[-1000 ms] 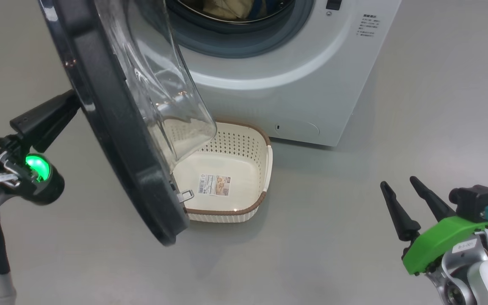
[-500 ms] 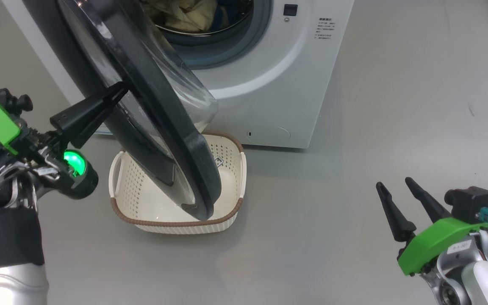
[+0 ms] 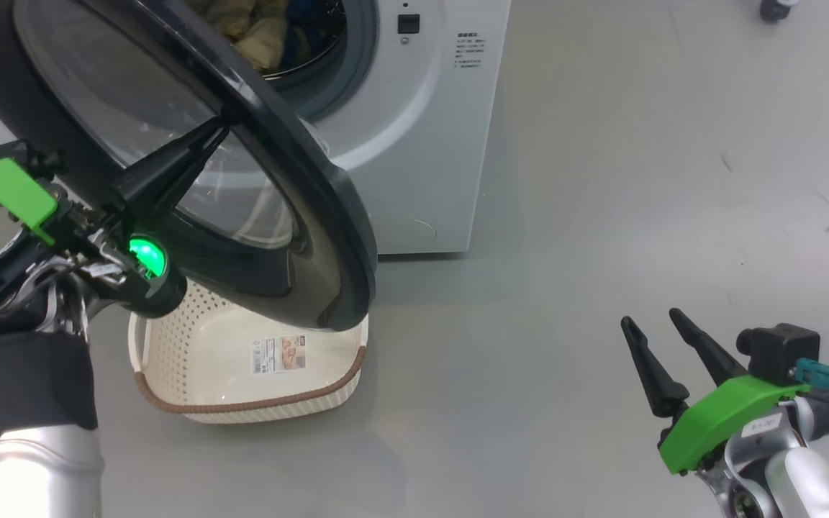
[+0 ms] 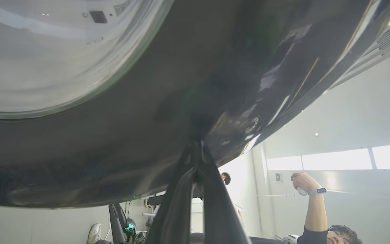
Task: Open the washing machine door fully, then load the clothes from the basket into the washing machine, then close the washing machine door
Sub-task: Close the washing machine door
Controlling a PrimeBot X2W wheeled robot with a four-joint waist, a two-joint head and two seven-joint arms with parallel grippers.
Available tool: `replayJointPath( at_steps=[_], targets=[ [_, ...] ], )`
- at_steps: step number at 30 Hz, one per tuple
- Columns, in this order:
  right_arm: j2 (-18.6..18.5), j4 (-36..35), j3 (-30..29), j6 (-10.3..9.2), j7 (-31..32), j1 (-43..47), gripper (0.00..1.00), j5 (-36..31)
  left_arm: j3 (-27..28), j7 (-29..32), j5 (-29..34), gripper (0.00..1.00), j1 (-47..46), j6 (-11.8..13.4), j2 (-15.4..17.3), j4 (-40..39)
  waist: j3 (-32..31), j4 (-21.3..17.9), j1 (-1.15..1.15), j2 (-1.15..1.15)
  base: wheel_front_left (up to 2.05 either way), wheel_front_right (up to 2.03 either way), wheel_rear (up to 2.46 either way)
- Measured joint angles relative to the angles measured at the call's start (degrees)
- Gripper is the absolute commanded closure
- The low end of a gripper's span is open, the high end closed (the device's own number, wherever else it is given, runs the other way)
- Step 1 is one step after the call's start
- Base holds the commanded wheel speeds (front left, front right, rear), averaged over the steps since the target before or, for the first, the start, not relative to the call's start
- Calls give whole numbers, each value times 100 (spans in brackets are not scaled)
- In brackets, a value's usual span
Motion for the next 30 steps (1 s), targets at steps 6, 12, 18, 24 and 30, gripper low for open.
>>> replayJointPath(
  at_steps=[6,12,18,24,30],
  targets=[
    [49,77,97,0,-98,-122,0,51,36,-203,55,100,-199,-201,-23,237,33,-379,0,0,0,0,0],
    [76,158,194,0,-165,-229,0,63,145,-353,97,100,-274,-348,-16,454,61,-665,0,0,0,0,0],
    [89,229,223,0,-250,-248,0,101,208,-428,99,100,-391,-353,-5,595,109,-812,0,0,0,0,0],
    [91,289,222,0,-299,-347,0,101,315,-528,98,100,-456,-453,-7,738,117,-844,0,0,0,0,0],
    [97,367,192,0,-354,-361,0,101,430,-476,-2,100,-404,-554,-24,698,39,-779,0,0,0,0,0]
  ],
)
